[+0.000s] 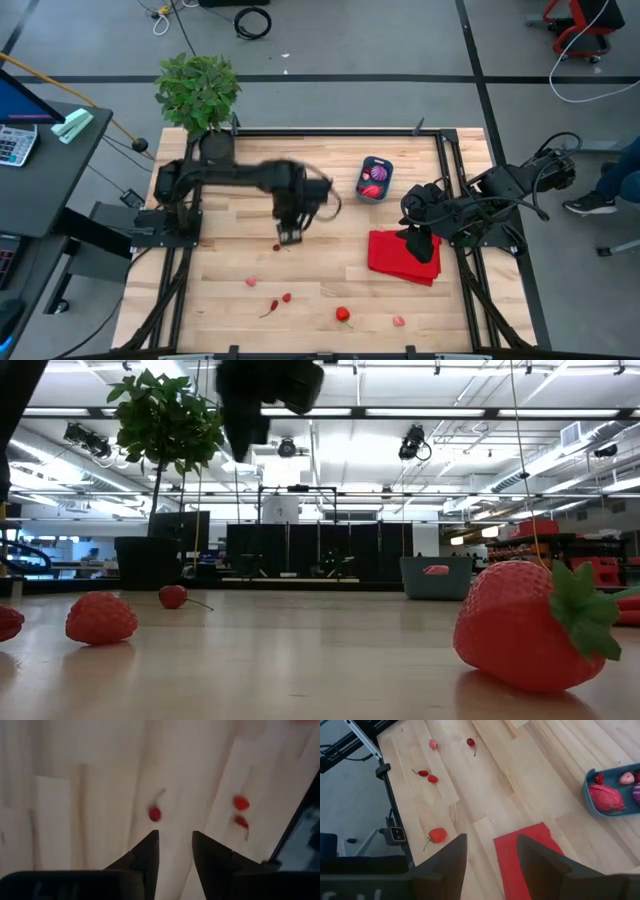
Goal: Pick and placing Produce into tupperware
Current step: Put the peach into the bin
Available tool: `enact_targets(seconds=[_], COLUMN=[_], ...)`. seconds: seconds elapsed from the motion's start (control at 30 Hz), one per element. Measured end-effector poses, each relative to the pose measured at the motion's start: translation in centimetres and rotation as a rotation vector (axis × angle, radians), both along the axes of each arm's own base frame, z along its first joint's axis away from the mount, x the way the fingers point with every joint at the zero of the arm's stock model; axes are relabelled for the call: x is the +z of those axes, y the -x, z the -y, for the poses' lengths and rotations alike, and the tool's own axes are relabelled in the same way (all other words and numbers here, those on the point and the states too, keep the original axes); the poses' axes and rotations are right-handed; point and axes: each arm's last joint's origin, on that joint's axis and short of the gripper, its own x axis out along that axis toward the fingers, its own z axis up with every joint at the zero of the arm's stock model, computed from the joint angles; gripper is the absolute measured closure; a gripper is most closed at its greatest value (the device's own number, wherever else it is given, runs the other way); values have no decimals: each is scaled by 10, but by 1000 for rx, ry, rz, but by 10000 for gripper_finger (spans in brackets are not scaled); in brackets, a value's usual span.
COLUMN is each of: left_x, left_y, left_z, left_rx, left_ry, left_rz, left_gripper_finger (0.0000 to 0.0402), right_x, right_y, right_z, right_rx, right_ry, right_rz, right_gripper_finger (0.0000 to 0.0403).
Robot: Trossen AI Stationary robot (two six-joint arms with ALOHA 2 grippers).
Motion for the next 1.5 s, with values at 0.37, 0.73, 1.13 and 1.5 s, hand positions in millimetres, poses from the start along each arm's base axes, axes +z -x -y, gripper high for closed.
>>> enact_targets(seconds=[0.37, 0.73, 1.13, 1.5], left_x=[-81, -116, -116, -115], left_y=[25, 24, 23, 21], left_z=[64, 57, 49, 48], left_rx=[-63, 4, 30, 32], left_ry=[-47, -241, -208, -202], left_rz=[-187, -67, -76, -60], left_gripper_finger=[181, 155, 173, 173], right_x=[0, 0, -2, -92], right_y=[0, 0, -2, -28], right_z=[0, 1, -1, -62], right_rx=[-2, -48, -96, 98], right_ry=[2, 23, -76, -311], right_rz=[1, 19, -9, -435], right_gripper_finger=[224, 224, 224, 219])
